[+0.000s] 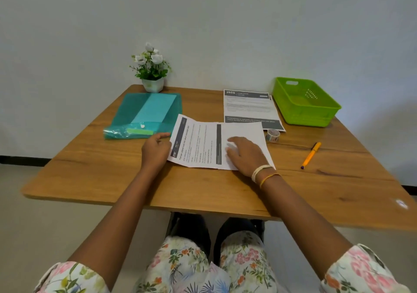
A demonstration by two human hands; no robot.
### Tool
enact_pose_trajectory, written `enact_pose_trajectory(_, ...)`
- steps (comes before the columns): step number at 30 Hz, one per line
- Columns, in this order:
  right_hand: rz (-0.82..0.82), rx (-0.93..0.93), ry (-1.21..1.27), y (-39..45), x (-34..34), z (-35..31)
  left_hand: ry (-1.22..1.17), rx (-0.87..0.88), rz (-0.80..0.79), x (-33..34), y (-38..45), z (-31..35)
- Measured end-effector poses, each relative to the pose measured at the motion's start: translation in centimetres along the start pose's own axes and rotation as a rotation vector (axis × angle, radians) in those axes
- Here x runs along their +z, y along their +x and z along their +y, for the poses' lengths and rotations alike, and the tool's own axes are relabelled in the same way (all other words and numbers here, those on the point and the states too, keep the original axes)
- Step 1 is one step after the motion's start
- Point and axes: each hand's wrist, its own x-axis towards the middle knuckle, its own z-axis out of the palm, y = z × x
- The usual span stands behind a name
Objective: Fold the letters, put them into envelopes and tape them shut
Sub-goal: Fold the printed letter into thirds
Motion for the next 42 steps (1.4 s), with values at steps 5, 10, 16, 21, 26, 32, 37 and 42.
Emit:
enact_pose_trajectory(5, -0.161, -0.065, -0.204, -0.9, 1.9, -0.8, 0.000, 0.037, -0.029, -0.3, 0.2, -0.3)
enact_pose_trajectory(10, -0.158, -0.098, -0.194, -2.0, 1.6, 0.0, 0.059, 0.067, -0.024, 0.0, 0.7, -0.3)
enact_pose_trajectory(16, -0.101, -0.096, -0.146, -1.5, 1.8, -1.2, 0.156, 0.141, 0.005, 0.7, 0.7, -0.7)
enact_pose_trajectory(21, -0.119, -0.159, -0.177, -0.4, 3.3, -3.9, 0.174, 0.158, 0.005, 0.7, 0.7, -0.7)
enact_pose_trajectory(26, -0.170, -0.129, -0.198, -0.1, 4.4, -4.5, 0.190, 0.160, 0.024, 0.7, 0.7, -1.0)
enact_pose_trajectory(32, -0.102, -0.078, -0.180, -0.5, 3.9, -2.3, 0.166, 0.163, 0.019, 0.8, 0.8, -1.2)
enact_pose_trajectory(37, -0.070, -0.082, -0.196, -0.5, 4.1, -2.2, 0.011, 0.144, -0.025, 0.6, 0.4, -0.8)
enact_pose_trajectory(42, -0.061, -0.085, -0.176, -0.5, 4.1, -2.2, -0.217, 0.079, -0.074, 1.9, -1.1, 0.3)
